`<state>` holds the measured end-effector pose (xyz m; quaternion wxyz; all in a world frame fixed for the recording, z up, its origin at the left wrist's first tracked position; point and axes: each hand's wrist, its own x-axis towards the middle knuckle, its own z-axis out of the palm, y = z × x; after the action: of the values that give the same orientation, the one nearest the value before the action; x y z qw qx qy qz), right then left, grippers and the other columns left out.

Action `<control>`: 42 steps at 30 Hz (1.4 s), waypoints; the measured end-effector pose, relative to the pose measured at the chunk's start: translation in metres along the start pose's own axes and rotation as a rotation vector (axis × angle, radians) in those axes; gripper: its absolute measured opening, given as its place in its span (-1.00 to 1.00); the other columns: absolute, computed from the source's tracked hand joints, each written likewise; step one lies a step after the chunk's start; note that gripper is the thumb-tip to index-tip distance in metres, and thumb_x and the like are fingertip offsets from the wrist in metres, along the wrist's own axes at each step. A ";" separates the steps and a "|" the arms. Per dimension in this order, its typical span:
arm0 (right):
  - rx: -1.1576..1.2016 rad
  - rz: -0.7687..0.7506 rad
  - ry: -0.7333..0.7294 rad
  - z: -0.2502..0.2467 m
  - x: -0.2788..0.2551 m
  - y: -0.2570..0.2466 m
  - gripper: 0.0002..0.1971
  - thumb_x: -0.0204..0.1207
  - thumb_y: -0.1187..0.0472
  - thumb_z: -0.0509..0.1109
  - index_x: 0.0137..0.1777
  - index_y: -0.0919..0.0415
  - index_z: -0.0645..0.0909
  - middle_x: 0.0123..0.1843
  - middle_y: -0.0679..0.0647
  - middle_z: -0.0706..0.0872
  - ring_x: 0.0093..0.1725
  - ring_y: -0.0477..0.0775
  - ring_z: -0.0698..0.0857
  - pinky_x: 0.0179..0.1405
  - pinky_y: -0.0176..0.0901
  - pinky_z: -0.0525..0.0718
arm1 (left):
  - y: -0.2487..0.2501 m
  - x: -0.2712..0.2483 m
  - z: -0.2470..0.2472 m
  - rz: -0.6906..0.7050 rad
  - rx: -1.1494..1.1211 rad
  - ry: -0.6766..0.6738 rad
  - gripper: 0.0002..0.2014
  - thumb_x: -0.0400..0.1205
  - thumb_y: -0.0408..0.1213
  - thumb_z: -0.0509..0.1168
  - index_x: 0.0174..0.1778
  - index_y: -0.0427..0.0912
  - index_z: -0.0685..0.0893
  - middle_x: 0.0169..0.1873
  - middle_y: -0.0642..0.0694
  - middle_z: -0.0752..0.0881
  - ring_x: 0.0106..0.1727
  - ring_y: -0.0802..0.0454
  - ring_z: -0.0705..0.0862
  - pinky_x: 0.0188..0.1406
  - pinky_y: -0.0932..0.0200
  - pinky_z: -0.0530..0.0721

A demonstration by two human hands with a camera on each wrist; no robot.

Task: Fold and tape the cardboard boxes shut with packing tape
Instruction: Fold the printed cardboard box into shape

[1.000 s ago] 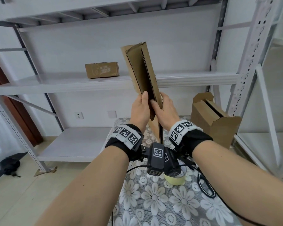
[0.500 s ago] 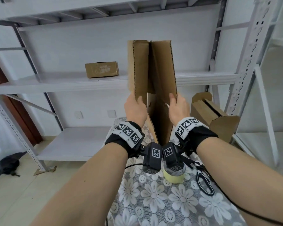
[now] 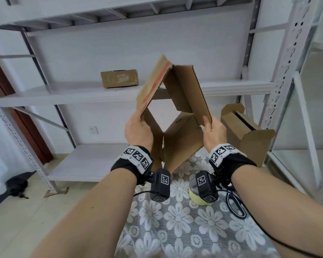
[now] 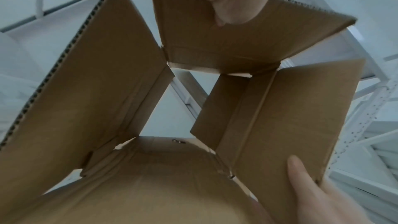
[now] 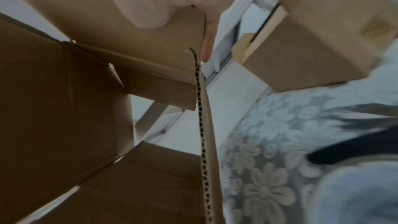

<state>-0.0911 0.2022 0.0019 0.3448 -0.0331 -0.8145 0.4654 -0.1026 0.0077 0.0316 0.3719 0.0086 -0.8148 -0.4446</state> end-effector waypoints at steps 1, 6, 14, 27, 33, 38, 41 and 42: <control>-0.014 0.027 -0.007 -0.001 -0.003 0.007 -0.68 0.74 0.16 0.11 0.30 0.30 0.59 0.11 0.20 0.73 0.09 0.20 0.67 -0.01 -0.20 0.50 | -0.004 -0.002 -0.001 -0.007 0.018 -0.014 -0.45 0.65 -0.55 0.09 0.44 0.08 0.61 0.12 -0.16 0.77 0.14 -0.18 0.68 0.17 0.10 0.60; -0.064 0.103 -0.014 -0.006 -0.017 0.031 -0.70 0.73 0.17 0.11 0.23 0.31 0.59 0.04 0.24 0.73 0.09 0.27 0.67 0.00 -0.09 0.52 | -0.015 -0.008 0.003 0.085 0.089 -0.046 -0.49 0.63 -0.54 0.14 0.36 0.04 0.68 -0.04 -0.24 0.79 -0.01 -0.29 0.69 0.06 -0.08 0.65; -0.045 0.425 -0.143 0.003 -0.017 0.062 -0.61 0.65 0.00 0.16 0.31 0.21 0.58 0.26 0.21 0.69 0.24 0.29 0.63 0.26 0.03 0.55 | -0.007 -0.001 0.016 0.449 0.265 0.081 -0.41 0.44 -0.65 0.21 0.21 0.04 0.77 0.00 -0.05 0.83 0.07 -0.13 0.71 0.59 -0.11 0.12; -0.392 0.596 -0.309 0.011 -0.032 0.101 -0.80 0.58 0.29 0.22 -0.27 0.33 0.44 -0.22 0.24 0.56 -0.17 0.21 0.54 -0.24 -0.15 0.41 | -0.035 -0.015 0.025 0.628 0.374 -0.006 -0.48 0.31 -0.70 0.41 0.04 -0.06 0.84 -0.05 -0.01 0.84 -0.04 -0.20 0.72 0.47 -0.10 0.09; -0.510 0.608 -0.436 0.011 -0.032 0.098 -0.86 0.52 0.26 0.34 -0.20 0.34 0.54 -0.07 0.27 0.69 -0.10 0.24 0.66 -0.26 -0.16 0.54 | -0.040 -0.021 0.034 0.633 0.384 -0.099 -0.52 0.29 -0.69 0.49 0.01 -0.09 0.85 -0.05 -0.04 0.84 -0.07 -0.21 0.71 0.23 -0.26 0.55; -0.523 0.627 -0.657 0.010 -0.045 0.103 -0.57 0.24 -0.06 0.56 -0.15 0.28 0.56 -0.30 0.13 0.62 -0.35 0.07 0.57 -0.46 -0.24 0.46 | -0.047 -0.031 0.033 0.551 0.346 -0.154 -0.57 0.43 -0.64 0.40 0.12 -0.13 0.82 0.08 -0.06 0.81 0.06 -0.23 0.66 0.07 -0.06 0.54; -0.637 0.575 -0.744 0.010 -0.057 0.101 -0.59 0.16 -0.06 0.60 -0.20 0.21 0.57 -0.30 0.12 0.63 -0.33 0.08 0.62 -0.44 -0.18 0.56 | -0.043 -0.033 0.032 0.493 0.330 -0.177 -0.56 0.46 -0.66 0.34 0.14 -0.14 0.81 0.12 -0.07 0.80 0.12 -0.21 0.63 0.12 -0.06 0.50; -0.658 0.538 -0.746 0.010 -0.060 0.105 -0.66 0.27 0.07 0.57 -0.05 0.25 0.65 -0.14 0.18 0.71 -0.16 0.13 0.70 -0.27 -0.14 0.66 | -0.041 -0.033 0.031 0.479 0.326 -0.180 -0.55 0.45 -0.67 0.32 0.14 -0.15 0.81 0.12 -0.07 0.80 0.12 -0.21 0.62 0.13 -0.07 0.50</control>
<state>-0.0792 0.2315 -0.1150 -0.1255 -0.1784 -0.9463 0.2388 -0.1105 0.0164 -0.0284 0.3863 -0.1635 -0.8840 -0.2064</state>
